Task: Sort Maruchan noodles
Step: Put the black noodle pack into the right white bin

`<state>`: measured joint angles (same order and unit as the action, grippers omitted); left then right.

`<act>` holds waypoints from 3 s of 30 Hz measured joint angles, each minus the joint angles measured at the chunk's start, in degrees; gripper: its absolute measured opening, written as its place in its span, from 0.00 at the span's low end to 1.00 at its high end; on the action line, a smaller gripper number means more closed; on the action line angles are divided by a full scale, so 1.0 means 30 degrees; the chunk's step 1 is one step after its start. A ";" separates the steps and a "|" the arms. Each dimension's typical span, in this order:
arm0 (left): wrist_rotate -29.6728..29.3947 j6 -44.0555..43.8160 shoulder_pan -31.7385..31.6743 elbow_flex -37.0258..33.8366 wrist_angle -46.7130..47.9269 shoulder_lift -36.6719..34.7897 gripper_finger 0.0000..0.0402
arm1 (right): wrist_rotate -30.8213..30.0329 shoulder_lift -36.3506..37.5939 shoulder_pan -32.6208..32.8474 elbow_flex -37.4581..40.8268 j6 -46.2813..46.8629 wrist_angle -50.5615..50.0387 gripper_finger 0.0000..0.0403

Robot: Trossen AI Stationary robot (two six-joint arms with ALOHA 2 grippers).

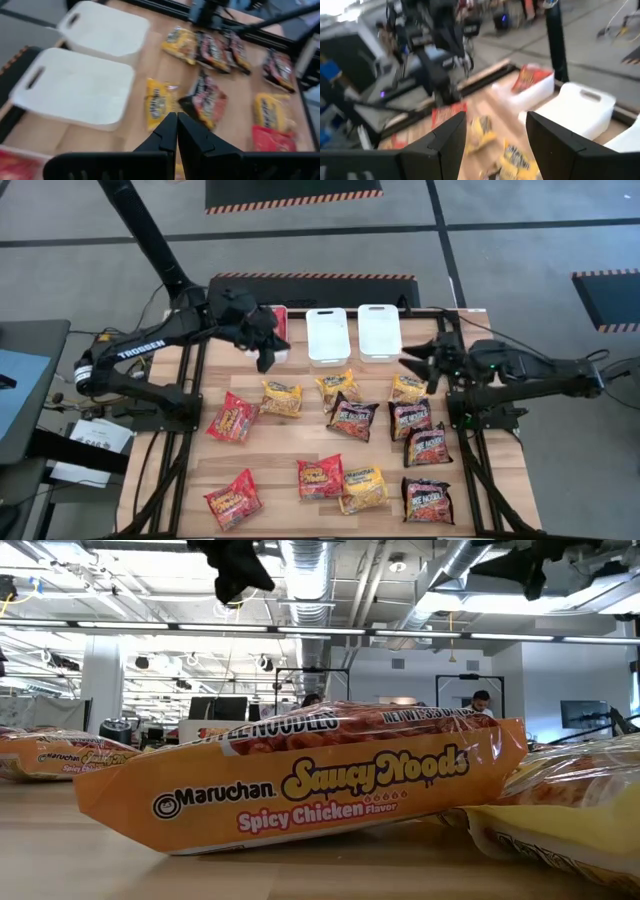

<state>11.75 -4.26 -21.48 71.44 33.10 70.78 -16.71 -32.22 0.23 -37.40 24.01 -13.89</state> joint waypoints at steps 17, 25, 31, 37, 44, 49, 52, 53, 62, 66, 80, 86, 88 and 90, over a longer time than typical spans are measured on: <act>-0.2746 -0.2357 0.4626 -0.0015 -0.0393 0.0007 0.00 | 0.1624 -0.6437 0.0211 -0.0018 -0.0973 -0.0115 0.57; -0.3908 -0.2823 0.5959 -0.0715 -0.1434 0.0007 0.00 | 0.1631 -0.9698 0.0743 -0.0018 -0.1523 0.1335 0.57; -0.3920 -0.3182 0.6489 -0.2326 -0.3054 0.0022 0.00 | 0.1815 -1.1759 0.1263 -0.0011 -0.1515 0.2474 0.57; -0.3927 -0.4071 0.6567 -0.3290 -0.3927 0.0015 0.00 | 0.2936 -1.3844 0.1556 -0.0011 -0.1333 0.2510 0.57; -0.3650 -0.4239 0.6567 -0.3993 -0.4826 0.0022 0.00 | 0.3108 -1.5891 0.1523 -0.0016 -0.1001 0.3454 0.57; -0.3664 -0.4252 0.6567 -0.3993 -0.4896 0.0022 0.00 | 0.3817 -1.6757 0.1512 -0.0011 -0.0962 0.3397 0.57; -0.3866 -0.4256 0.6567 -0.3993 -0.4896 0.0022 0.00 | 0.4136 -1.7391 0.1471 -0.0011 -0.0727 0.3372 0.57; -0.3884 -0.4287 0.6567 -0.3993 -0.4884 0.0022 0.00 | 0.4157 -1.7579 0.1472 -0.0011 -0.0425 0.3345 0.57; -0.4038 -0.4310 0.6567 -0.3993 -0.4875 0.0022 0.00 | 0.5226 -1.8097 0.1472 -0.0033 0.0561 0.3436 0.31; -0.4051 -0.4310 0.6567 -0.3993 -0.4874 0.0022 0.00 | 0.5992 -1.7875 0.1464 -0.0044 0.0546 0.3366 0.11; -0.4051 -0.4348 0.6567 -0.3993 -0.4815 0.0022 0.00 | 0.3640 -1.6434 0.1721 -0.4174 -0.3883 -0.3097 0.01; -0.4025 -0.4653 0.6567 -0.3993 -0.4838 0.0022 0.00 | -0.1072 -1.5208 0.0804 -0.7014 -0.7585 -0.7419 0.01; -0.3846 -0.4682 0.6561 -0.3993 -0.4830 0.0022 0.00 | -0.2631 -1.4916 0.0111 -0.7731 -0.9332 -0.8233 0.01; -0.3612 -0.4686 0.6560 -0.3993 -0.4850 0.0015 0.00 | -0.3718 -1.4692 -0.0818 -0.8328 -1.1178 -0.8869 0.01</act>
<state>0.91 -18.32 -1.80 59.46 18.55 70.83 -27.86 -76.29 -2.22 -62.38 -9.52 -40.50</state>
